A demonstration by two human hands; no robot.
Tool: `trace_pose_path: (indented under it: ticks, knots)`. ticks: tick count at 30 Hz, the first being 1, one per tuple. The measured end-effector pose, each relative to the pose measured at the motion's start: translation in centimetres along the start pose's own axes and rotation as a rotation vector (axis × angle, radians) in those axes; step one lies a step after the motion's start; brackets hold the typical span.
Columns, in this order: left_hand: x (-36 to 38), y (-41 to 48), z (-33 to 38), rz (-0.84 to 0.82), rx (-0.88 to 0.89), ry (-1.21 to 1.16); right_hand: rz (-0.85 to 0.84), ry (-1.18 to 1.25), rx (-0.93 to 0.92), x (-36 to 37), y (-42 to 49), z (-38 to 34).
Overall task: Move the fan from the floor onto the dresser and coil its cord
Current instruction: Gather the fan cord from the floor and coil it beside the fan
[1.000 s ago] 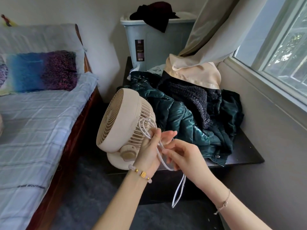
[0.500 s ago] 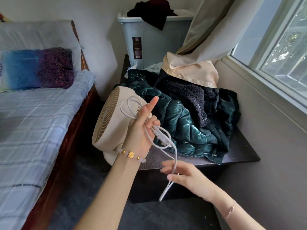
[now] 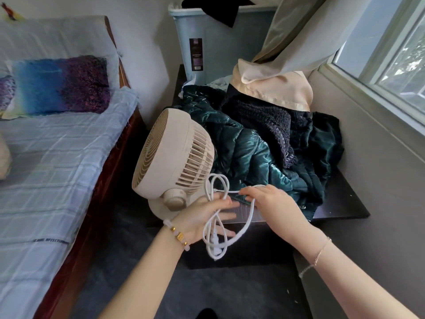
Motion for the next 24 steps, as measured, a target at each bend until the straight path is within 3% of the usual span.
trace_pose_path:
  ticks: [6, 13, 17, 21, 24]
  knots:
    - [1.1, 0.7, -1.1, -0.13, -0.038, -0.149, 0.161, -0.417, -0.113, -0.8, 1.3, -2.2]
    - [2.2, 0.7, -1.4, 0.086, 0.032, -0.038, 0.236, -0.498, -0.054, -0.1, 1.1, -2.5]
    - [2.6, 0.9, -1.6, 0.22, 0.157, 0.223, 0.231, -0.36, 0.033, -0.2, 1.4, -2.1]
    - [2.5, 0.6, -2.1, 0.109, 0.128, 0.318, 0.026, -0.046, 0.126, 0.1, 1.7, -0.4]
    - [1.6, 0.0, -2.4, 0.065, 0.123, 0.375, -0.012, 0.236, 0.178, -0.3, 1.4, 1.6]
Point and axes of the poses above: each hand's wrist, its own y-axis towards the middle knuckle, its own x-axis out of the palm, z = x × y, the point moved 4 cm from there along y, towards the middle knuckle, and after that the axes turned 8 degrees about -x, right-handed, at the moved point
